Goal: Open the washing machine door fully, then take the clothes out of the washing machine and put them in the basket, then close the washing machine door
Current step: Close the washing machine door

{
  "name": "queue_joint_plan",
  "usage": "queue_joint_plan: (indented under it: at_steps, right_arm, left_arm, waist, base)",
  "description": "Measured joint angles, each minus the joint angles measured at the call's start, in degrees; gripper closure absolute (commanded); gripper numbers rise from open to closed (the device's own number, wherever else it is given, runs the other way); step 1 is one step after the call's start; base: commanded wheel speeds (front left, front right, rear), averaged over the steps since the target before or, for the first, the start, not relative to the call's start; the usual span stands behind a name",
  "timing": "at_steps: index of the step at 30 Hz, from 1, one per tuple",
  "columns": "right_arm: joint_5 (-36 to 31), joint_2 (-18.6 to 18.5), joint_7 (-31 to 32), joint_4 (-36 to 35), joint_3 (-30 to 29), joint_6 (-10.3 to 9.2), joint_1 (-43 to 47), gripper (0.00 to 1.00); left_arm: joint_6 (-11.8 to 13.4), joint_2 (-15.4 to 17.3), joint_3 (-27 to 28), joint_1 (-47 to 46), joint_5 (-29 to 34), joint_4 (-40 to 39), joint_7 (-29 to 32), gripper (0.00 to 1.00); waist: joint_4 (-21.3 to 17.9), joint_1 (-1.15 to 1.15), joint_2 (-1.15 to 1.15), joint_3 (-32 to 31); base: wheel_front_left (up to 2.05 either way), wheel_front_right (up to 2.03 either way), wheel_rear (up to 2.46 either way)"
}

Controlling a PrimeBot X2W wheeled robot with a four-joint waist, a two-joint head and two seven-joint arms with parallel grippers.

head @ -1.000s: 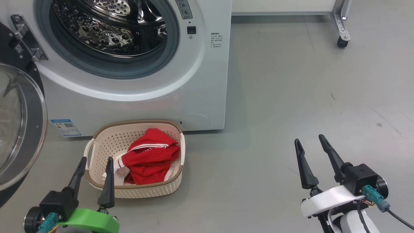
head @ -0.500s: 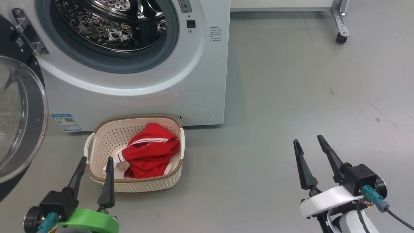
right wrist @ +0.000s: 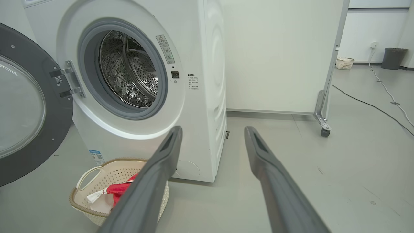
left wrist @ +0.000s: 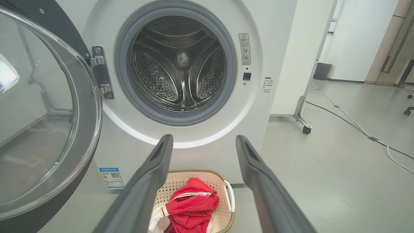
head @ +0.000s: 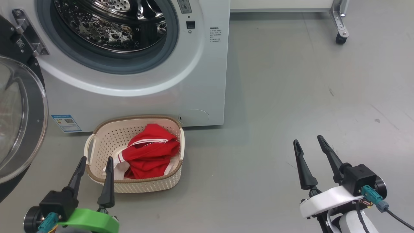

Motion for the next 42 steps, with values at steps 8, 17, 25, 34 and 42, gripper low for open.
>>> queue_joint_plan:
  at_steps: [8, 17, 25, 34, 42]
  right_arm:
    - [0.0, 0.0, 0.01, 0.23, 0.07, 0.0, 0.0, 0.0]
    - [-0.01, 0.0, 0.01, 0.49, 0.36, 0.02, 0.01, 0.0]
    - [-0.15, 0.0, 0.01, 0.13, 0.0, 0.02, 0.09, 0.0]
    - [-0.69, -0.01, 0.01, -0.88, 0.13, 0.08, 0.08, 0.0]
    - [-1.83, -0.1, 0.01, -1.25, 0.47, 0.25, -0.49, 0.0]
  left_arm:
    - [0.0, 0.0, 0.03, 0.0, 0.0, 0.05, 0.0, 0.0]
    - [0.0, -0.01, -0.53, 0.07, -0.02, 0.51, 0.0, 0.0]
    - [0.0, -0.03, -1.93, 0.07, -0.11, 0.56, 0.0, 0.0]
    - [0.0, -0.03, -2.41, -0.1, -0.62, 0.48, 0.0, 0.0]
    - [0.58, -0.04, -2.47, -0.71, -1.4, 0.03, 0.0, 0.0]
  waist:
    - [0.0, 0.0, 0.0, -0.41]
    - [0.11, 0.0, 0.0, -0.7]
    - [1.69, 0.0, 0.0, 0.05]
    - [4.98, 0.0, 0.0, 1.86]
    - [9.53, 0.0, 0.0, 3.36]
  base:
    - [0.0, 0.0, 0.0]
    - [0.0, 0.0, 0.0]
    - [0.0, 0.0, 0.0]
    - [0.0, 0.0, 0.0]
    - [0.0, 0.0, 0.0]
